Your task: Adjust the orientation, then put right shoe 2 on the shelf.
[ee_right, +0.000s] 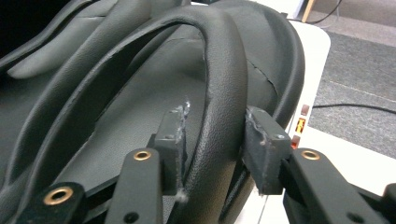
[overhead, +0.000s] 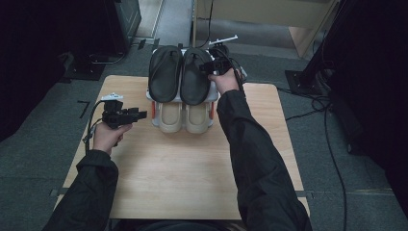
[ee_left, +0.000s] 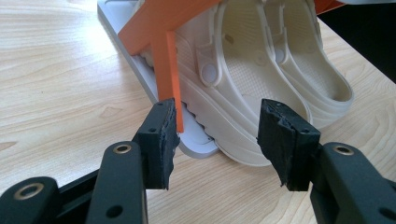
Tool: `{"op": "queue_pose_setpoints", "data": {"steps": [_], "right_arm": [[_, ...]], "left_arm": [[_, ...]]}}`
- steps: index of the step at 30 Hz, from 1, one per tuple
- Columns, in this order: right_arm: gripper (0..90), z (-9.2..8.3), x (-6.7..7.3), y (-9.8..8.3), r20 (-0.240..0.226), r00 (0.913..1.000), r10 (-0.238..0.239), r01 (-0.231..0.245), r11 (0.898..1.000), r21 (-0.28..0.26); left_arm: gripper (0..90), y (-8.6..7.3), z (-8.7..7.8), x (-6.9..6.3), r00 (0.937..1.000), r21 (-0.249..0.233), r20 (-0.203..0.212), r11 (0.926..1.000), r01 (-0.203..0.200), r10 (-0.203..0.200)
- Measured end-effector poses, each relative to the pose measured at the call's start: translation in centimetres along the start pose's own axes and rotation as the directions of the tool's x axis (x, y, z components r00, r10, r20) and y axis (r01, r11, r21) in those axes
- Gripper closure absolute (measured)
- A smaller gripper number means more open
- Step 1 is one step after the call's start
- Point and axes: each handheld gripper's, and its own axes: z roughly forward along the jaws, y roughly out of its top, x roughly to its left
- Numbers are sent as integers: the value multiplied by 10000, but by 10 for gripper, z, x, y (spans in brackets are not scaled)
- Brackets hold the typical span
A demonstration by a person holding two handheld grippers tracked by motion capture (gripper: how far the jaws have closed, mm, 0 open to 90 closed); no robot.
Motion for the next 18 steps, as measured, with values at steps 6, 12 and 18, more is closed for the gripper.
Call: {"op": "queue_pose_setpoints", "data": {"steps": [6, 12, 18], "right_arm": [[515, -16, -5, -6, -647, 9963, -561, 510, 9956, -782], [493, -33, -12, -12, -708, 9940, -830, 769, 9934, -846], [498, -54, -27, -28, -1100, 9920, -612, 451, 9887, -1430]], "left_arm": [[471, 0, -1, 2, 10000, -29, -44, 10000, 55, -55], [471, -1, -2, 3, 10000, -36, -30, 9999, 94, -94], [464, -2, 0, 4, 9999, 58, -113, 10000, 44, -43]]}}
